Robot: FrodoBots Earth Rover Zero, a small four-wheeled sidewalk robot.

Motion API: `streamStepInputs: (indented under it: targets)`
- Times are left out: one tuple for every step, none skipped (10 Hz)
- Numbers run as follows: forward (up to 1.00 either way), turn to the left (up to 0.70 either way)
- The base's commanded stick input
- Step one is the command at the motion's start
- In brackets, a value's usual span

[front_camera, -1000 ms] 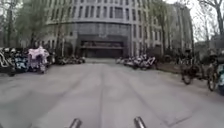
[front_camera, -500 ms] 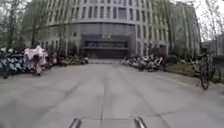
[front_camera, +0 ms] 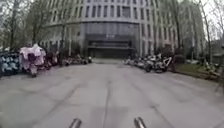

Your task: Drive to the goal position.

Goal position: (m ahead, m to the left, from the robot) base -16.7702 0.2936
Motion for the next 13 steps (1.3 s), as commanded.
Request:
streamStepInputs:
  targets:
    - [1.0, 0.06]
    - [1.0, 0.06]
    - [1.0, 0.06]
    - [1.0, 0.06]
    - [1.0, 0.06]
    - [1.0, 0.06]
    - [1.0, 0.06]
    - [1.0, 0.06]
    - [1.0, 0.06]
    - [1.0, 0.06]
    - [1.0, 0.06]
    - [1.0, 0.06]
    - [1.0, 0.06]
